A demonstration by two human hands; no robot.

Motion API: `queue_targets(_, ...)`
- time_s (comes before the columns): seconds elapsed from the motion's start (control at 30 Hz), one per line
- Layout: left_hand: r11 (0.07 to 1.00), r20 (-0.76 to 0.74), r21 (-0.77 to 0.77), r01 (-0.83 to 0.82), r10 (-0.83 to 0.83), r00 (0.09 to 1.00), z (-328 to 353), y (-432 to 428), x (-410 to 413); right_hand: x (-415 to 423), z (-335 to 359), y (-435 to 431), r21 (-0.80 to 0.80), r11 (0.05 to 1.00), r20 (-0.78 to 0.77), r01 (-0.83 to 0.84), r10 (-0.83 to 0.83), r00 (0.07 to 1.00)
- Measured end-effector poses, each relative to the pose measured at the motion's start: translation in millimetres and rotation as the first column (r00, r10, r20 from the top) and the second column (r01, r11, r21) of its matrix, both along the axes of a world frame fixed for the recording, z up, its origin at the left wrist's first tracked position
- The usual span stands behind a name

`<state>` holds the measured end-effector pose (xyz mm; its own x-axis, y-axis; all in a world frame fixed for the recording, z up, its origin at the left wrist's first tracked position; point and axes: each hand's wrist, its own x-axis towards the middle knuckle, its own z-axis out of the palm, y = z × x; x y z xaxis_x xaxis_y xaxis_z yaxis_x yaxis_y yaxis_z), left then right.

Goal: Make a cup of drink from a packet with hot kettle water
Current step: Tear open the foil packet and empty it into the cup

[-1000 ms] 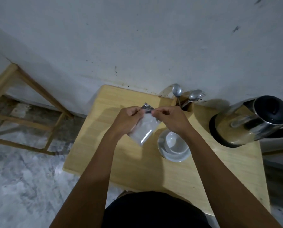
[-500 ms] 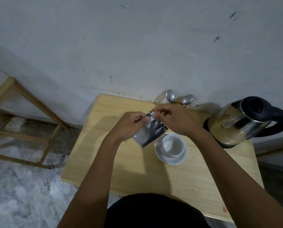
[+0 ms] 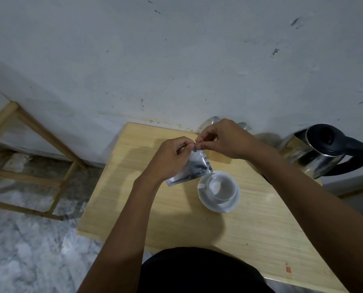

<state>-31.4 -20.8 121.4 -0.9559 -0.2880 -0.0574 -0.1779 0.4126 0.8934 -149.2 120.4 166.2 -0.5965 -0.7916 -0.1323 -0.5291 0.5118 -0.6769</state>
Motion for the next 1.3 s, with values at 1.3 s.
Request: queue_targets(1.3, 0.964, -0.019, 0.237, -0.121, 0.129, 0.991, 11, 2, -2, 24, -22, 4, -0.301, 0.918, -0.601, -0.258, 0.027, 0.799)
